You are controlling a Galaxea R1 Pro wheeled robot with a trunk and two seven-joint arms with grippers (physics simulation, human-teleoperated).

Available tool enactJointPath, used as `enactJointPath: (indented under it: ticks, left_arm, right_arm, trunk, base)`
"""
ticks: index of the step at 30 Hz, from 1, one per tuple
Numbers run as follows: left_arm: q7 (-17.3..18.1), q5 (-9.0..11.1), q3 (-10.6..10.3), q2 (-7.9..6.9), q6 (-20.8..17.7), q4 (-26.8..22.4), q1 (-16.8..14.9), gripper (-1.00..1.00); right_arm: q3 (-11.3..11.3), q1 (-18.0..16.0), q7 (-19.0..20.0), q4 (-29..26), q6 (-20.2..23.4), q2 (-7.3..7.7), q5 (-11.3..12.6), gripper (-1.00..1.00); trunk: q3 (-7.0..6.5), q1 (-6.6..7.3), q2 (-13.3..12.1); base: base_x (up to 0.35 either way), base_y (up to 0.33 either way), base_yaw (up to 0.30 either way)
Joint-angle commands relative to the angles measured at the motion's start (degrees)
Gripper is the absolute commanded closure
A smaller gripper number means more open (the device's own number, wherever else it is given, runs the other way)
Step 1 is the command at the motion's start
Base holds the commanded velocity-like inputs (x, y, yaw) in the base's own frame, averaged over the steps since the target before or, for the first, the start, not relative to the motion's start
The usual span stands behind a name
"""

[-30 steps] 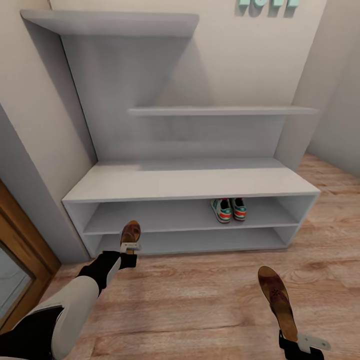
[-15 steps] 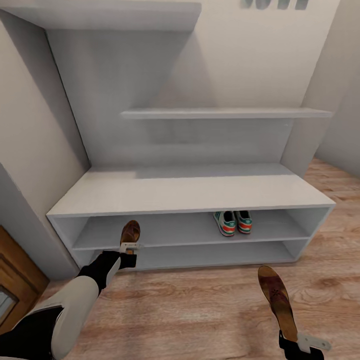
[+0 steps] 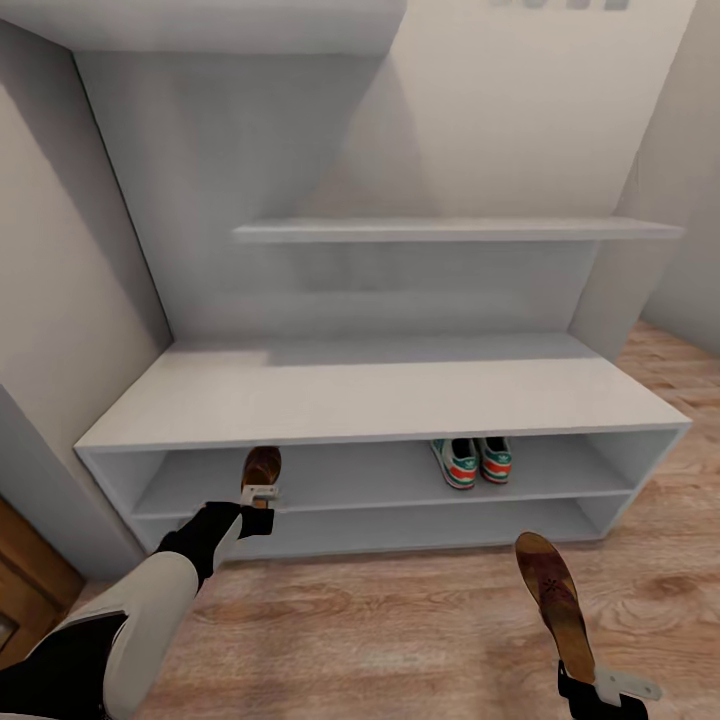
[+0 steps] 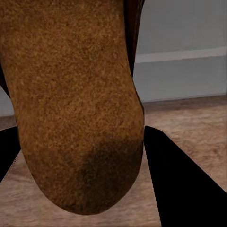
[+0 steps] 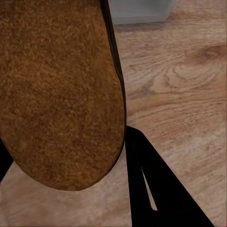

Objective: Pick up the two gym shoes and the two sandals from the corridor floor and place them onto the hallstand (shoe rack) in the corridor, making sure they are on the rack and not on the floor. Arrange them so the two gym shoes are next to each other and the two sandals are next to each other.

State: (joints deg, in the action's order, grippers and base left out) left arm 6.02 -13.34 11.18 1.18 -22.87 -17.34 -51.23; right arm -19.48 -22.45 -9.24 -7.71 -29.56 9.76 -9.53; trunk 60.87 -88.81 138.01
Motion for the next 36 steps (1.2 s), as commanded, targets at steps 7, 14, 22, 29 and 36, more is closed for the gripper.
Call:
enactJointPath:
  ticks: [7,14,22,29,36]
  left_arm:
    - [0.39,-0.72,0.43,0.03,-0.33,-0.15,-0.01,1.00]
    - [0.39,-0.72,0.48,-0.01,-0.33,-0.15,-0.01,1.00]
    - [0.39,-0.72,0.43,-0.01,-0.25,-0.15,-0.01,1.00]
    - [0.41,-0.72,0.43,-0.04,-0.24,-0.15,-0.01,1.00]
    - [0.43,-0.72,0.43,-0.09,-0.24,-0.15,0.00,1.00]
  right_arm:
    - [-0.21,-0.05,-0.25,0.07,-0.15,0.00,-0.40,1.00]
    - [-0.21,-0.05,-0.25,0.07,-0.15,0.00,-0.40,1.00]
    - [-0.21,-0.06,-0.25,0.08,-0.15,0.00,-0.40,1.00]
    - [-0.21,-0.05,-0.25,0.08,-0.12,0.00,-0.40,1.00]
    - [-0.21,-0.05,-0.25,0.08,-0.12,0.00,-0.40,1.00]
  trunk:
    - [0.05,-0.01,0.02]
    - [0.05,-0.01,0.02]
    - [0.05,-0.01,0.02]
    - [0.05,-0.01,0.02]
    - [0.05,-0.01,0.02]
  base:
    - [0.069,0.000,0.000]
    - [0.247,0.000,0.000]
    - [0.084,0.000,0.000]
    - [0.123,0.000,0.000]
    - [0.015,0.000,0.000]
